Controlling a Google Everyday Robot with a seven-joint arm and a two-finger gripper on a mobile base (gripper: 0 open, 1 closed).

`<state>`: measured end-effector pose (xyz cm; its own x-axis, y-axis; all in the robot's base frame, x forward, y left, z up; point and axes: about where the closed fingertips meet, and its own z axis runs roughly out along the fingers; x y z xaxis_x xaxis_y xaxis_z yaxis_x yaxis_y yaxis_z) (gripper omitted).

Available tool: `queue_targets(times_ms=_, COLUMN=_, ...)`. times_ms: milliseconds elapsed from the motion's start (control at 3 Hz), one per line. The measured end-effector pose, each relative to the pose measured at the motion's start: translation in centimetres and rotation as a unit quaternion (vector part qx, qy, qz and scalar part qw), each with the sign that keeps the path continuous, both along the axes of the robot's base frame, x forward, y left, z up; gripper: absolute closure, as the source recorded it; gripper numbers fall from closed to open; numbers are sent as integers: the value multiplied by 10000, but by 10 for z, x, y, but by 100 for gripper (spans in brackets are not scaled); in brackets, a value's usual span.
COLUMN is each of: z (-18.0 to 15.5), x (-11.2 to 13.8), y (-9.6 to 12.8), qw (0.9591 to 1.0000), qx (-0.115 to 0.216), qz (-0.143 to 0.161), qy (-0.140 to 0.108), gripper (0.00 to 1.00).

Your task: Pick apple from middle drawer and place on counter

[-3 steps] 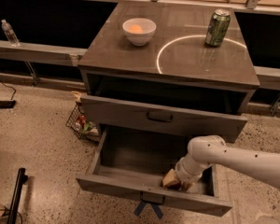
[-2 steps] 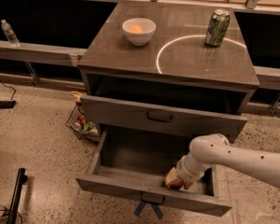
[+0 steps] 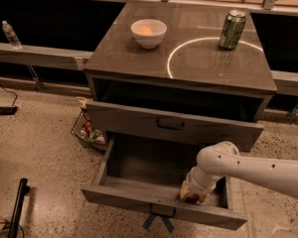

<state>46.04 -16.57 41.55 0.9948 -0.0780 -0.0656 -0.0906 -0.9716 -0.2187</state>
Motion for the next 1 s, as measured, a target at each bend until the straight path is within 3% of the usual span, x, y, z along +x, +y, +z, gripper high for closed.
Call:
queue_targets(times_ms=333, z=-7, x=0, y=5, qw=9998, qx=-96, qz=124, qy=83, gripper=82)
queue_targets(times_ms=1000, z=-7, x=8, y=12, qw=9997, qx=-29, qz=244, qy=35, gripper=36)
